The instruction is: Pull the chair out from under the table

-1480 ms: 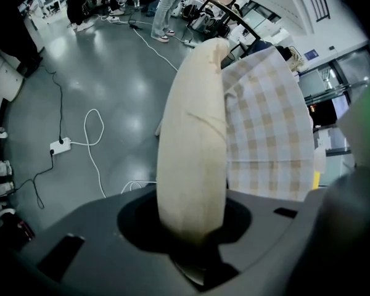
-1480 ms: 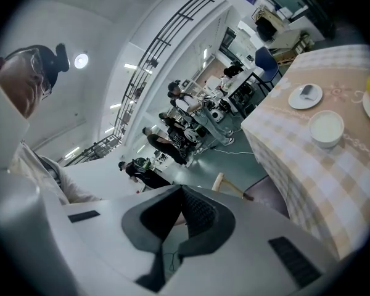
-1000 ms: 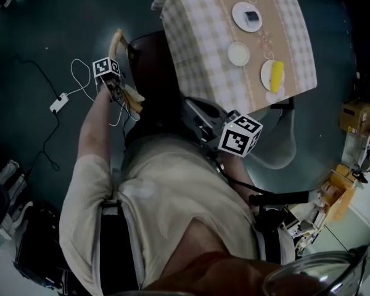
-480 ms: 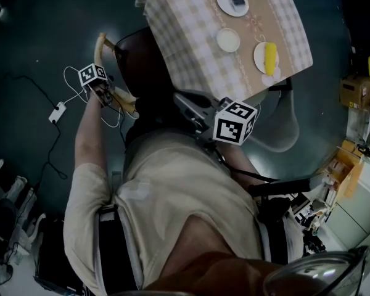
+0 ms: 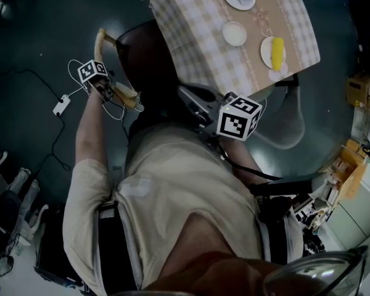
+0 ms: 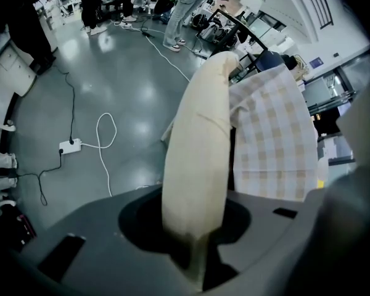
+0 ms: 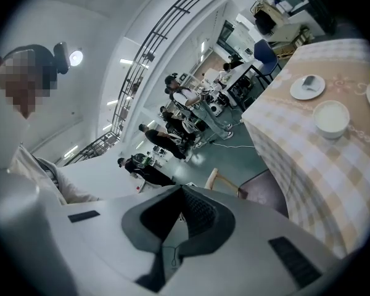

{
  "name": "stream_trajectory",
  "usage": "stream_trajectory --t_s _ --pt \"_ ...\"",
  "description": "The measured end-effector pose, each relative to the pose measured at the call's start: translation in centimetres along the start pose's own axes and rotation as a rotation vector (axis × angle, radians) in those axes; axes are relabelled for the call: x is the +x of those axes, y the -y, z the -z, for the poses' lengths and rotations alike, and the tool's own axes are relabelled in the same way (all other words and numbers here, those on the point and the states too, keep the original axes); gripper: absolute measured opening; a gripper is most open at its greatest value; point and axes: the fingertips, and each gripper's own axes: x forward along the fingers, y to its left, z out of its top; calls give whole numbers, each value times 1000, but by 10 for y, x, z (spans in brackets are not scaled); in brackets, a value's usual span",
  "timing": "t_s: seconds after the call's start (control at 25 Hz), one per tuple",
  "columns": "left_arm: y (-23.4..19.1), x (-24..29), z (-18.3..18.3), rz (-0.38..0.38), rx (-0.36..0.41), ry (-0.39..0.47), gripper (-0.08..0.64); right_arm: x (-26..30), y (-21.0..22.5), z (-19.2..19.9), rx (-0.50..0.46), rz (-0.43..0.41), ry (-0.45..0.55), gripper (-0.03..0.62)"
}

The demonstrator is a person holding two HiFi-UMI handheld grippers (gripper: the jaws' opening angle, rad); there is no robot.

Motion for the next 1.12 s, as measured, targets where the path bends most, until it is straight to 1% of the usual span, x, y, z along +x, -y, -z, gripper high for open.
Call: stream_trajectory --t_s 0.4,0.6,0.76,0.88,1.12 --pt "-4 -2 -1 2 -13 9 112 6 -1 0 -1 -2 -12 9" --pt "-14 -4 -2 -3 -44 11 114 7 3 0 6 1 -9 8" --pt "-22 -5 0 -5 -64 16 114 13 0 3 4 -11 -17 8" --pt "-24 -5 0 0 -65 21 114 14 -1 5 -1 -14 -21 8" --pt "-24 -4 -2 7 -57 26 114 9 3 7 -2 7 -9 8"
